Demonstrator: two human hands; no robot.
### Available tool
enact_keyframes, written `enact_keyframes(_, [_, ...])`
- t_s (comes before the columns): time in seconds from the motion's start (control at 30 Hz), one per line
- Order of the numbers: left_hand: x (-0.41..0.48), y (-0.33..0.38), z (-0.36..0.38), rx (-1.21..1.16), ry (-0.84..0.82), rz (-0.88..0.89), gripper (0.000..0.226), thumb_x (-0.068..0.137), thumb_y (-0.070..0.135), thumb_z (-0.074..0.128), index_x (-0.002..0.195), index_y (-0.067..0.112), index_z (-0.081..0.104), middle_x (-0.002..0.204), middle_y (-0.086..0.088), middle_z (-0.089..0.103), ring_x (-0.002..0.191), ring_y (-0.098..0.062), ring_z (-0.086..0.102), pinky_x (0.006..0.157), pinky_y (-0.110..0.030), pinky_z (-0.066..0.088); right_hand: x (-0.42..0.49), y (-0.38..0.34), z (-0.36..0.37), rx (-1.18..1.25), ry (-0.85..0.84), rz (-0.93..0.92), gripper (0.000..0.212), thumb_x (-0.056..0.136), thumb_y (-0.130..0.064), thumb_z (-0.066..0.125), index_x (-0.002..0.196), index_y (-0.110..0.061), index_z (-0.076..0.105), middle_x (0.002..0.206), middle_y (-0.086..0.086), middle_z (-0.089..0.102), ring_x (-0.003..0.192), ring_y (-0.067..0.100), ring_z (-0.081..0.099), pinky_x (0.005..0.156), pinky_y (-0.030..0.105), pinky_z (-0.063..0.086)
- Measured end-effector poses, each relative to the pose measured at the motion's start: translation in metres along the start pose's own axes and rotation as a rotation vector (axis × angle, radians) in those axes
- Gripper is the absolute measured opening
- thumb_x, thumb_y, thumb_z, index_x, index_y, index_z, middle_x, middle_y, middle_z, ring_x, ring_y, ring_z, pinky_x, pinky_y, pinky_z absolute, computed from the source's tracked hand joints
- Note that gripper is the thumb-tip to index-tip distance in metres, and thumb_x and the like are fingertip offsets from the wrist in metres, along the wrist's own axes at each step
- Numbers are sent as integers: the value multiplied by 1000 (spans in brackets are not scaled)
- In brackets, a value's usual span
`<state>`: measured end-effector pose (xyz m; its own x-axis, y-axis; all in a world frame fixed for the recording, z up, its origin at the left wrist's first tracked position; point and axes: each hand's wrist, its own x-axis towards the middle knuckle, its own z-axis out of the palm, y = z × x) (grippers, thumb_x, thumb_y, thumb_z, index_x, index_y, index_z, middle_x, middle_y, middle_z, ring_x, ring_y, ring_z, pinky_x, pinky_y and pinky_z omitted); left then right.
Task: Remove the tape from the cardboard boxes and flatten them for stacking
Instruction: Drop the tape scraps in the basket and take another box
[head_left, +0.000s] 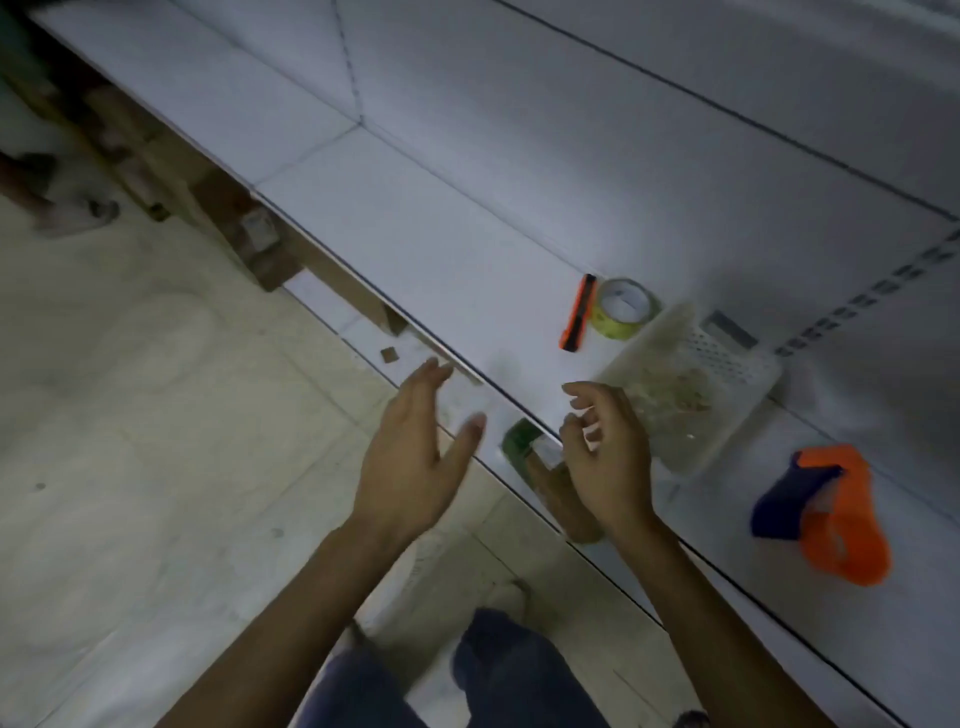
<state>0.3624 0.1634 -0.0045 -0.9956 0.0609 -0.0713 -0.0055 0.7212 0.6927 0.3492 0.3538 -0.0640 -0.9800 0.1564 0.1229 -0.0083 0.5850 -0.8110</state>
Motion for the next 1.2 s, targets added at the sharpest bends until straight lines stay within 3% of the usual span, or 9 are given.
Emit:
enact_keyframes(0.07, [4, -20, -30, 509, 49, 248, 69, 93, 47, 48, 150, 21, 20, 159, -3, 11, 145, -24, 16, 114, -44, 26, 3, -43, 19, 30, -54, -152, 31, 89, -8, 59, 119, -17, 60, 112, -4, 59, 101, 11, 55, 79, 21, 46])
enact_keyframes(0.17, [8, -52, -89, 761, 74, 340, 76, 89, 40, 56, 151, 15, 18, 158, -8, 8, 145, -28, 11, 114, -51, 24, 15, -113, 44, 44, -155, -374, 41, 89, -16, 58, 129, -20, 53, 134, -3, 52, 125, 6, 44, 96, 7, 34])
enact_keyframes(0.27, [7, -77, -155, 771, 187, 249, 80, 89, 40, 53, 151, 14, 10, 158, -6, 5, 146, -27, 9, 115, -50, 21, 31, -189, 70, 78, -201, -555, 45, 89, -24, 54, 134, -28, 44, 142, 0, 47, 133, 10, 39, 99, 9, 31])
enact_keyframes(0.4, [14, -91, -255, 768, 348, 243, 81, 92, 43, 49, 152, 18, 1, 159, 0, -6, 147, -19, -6, 118, -47, 9, 52, -288, 100, 58, -89, -841, 45, 90, -21, 56, 133, -8, 51, 137, 10, 52, 130, 21, 45, 106, 27, 36])
enact_keyframes(0.53, [26, -97, -353, 839, 439, 352, 77, 93, 46, 45, 152, 19, 3, 160, -1, -1, 147, -19, -2, 118, -44, 7, 74, -374, 126, 12, 58, -995, 40, 89, -18, 59, 127, -6, 55, 130, 11, 57, 123, 23, 49, 102, 34, 42])
enact_keyframes(0.67, [39, -123, -432, 820, 568, 439, 71, 90, 49, 34, 151, 16, 17, 159, -3, 11, 146, -20, 10, 115, -46, 22, 98, -438, 154, -121, 148, -1082, 39, 89, -24, 58, 126, -13, 57, 130, 7, 56, 121, 23, 51, 100, 39, 43])
enact_keyframes(0.8, [78, -125, -505, 702, 662, 505, 75, 93, 55, 41, 150, 26, 2, 157, 8, -6, 144, -7, -7, 118, -38, 10, 127, -500, 158, -247, 238, -1093, 41, 85, -26, 60, 124, -12, 59, 129, 7, 57, 120, 24, 52, 98, 39, 42])
enact_keyframes(1.07, [158, -124, -584, 698, 626, 730, 76, 85, 54, 33, 151, 24, 13, 159, 5, 10, 143, -16, 19, 111, -37, 18, 207, -561, 127, -779, 301, -1240, 33, 85, -28, 58, 110, -10, 66, 112, 8, 66, 101, 30, 61, 79, 40, 48])
enact_keyframes(1.2, [212, -147, -596, 627, 564, 736, 76, 83, 57, 31, 151, 25, 17, 158, 7, 16, 142, -15, 22, 112, -40, 23, 263, -566, 133, -973, 266, -1117, 28, 91, -33, 53, 106, -13, 65, 98, 5, 67, 87, 30, 61, 68, 40, 49])
